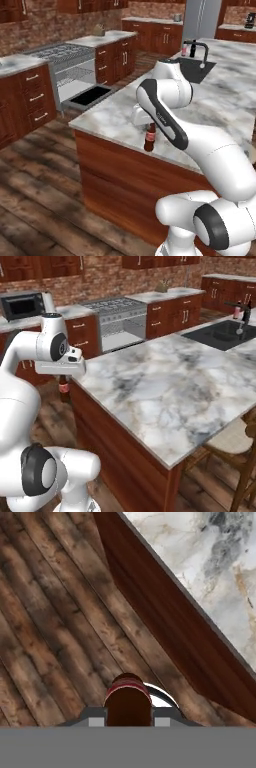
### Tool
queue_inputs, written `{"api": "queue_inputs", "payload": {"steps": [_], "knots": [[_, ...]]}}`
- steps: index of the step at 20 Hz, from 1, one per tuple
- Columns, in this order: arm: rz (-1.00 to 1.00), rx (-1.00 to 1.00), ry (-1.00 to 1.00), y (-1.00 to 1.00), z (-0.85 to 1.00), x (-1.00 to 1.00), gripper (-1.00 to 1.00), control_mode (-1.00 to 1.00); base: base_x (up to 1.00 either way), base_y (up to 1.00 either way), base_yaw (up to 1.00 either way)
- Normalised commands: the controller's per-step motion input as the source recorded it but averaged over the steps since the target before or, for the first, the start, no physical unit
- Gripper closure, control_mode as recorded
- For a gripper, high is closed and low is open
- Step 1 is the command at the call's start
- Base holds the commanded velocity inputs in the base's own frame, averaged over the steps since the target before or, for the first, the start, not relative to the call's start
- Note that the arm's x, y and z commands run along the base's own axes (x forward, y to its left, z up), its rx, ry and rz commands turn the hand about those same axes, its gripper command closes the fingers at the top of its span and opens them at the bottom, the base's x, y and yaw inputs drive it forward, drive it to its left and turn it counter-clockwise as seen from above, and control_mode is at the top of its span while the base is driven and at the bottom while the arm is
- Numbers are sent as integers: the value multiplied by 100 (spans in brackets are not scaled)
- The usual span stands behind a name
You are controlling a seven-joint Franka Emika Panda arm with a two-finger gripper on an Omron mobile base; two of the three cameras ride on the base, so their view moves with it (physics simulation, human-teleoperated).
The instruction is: Place the large bottle from the dining counter next to the other large bottle outside the sink, and place the small bottle from the dining counter next to the other small bottle inside the sink.
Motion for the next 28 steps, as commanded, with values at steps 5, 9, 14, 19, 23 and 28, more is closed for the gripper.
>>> {"api": "queue_inputs", "payload": {"steps": [5, 9, 14, 19, 23, 28], "knots": [[0, 0, 0, 0, 0, 0, 100, 100, 30, 100, -36], [0, 0, 0, 0, 0, 0, 100, 100, 31, 100, -37], [0, 0, 0, 0, 0, 0, 100, 100, 29, 100, -36], [0, 0, 0, 0, 0, 0, 100, 100, 27, 100, -36], [0, 0, 0, 0, 0, 0, 100, 100, 43, 100, -41], [0, 0, 0, 0, 0, 0, 100, 100, 55, 100, -44]]}}
